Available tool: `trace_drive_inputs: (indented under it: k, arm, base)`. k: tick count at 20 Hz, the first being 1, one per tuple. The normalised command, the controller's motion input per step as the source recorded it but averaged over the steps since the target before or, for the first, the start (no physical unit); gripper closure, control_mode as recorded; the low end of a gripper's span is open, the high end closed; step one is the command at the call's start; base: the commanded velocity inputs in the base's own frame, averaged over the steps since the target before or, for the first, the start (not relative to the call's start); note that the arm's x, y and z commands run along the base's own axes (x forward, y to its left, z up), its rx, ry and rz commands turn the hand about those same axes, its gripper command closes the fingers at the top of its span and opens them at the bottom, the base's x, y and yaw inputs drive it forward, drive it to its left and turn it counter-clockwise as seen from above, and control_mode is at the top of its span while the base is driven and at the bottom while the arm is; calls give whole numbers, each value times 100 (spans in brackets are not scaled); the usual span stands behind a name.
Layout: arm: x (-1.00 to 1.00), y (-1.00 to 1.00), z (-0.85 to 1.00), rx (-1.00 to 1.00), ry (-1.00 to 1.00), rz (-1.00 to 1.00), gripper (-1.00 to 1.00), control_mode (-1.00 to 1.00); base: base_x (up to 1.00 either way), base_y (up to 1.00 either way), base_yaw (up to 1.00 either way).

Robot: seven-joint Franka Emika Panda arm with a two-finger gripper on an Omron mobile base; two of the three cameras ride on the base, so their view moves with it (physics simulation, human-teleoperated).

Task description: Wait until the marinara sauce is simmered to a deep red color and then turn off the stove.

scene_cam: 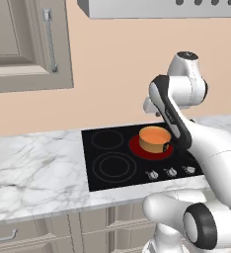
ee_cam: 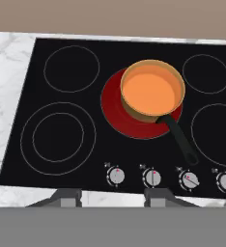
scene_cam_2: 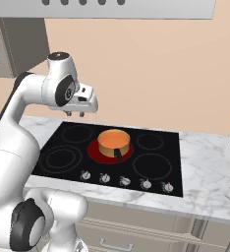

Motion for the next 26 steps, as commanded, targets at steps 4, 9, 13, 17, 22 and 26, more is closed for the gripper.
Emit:
trace_drive_inputs:
  k: [4, 9, 13, 17, 22, 26]
  arm:
    - [-20, -8, -7, 1, -5, 16, -100, -100]
    - [-37, -58, -26, 0, -1, 29, -100, -100]
    - [-30, -86, -21, 0, 0, 33, -100, -100]
    - [-19, -89, -10, 0, 1, 32, -100, -100]
    - [-2, -79, -39, -1, 2, 30, -100, -100]
    - [0, -51, -63, -6, 1, 30, -100, -100]
  base:
    - [0, 0, 0]
    - [0, 0, 0]
    - [0, 0, 0]
    - [0, 0, 0]
    - [0, 0, 0]
    - [0, 0, 0]
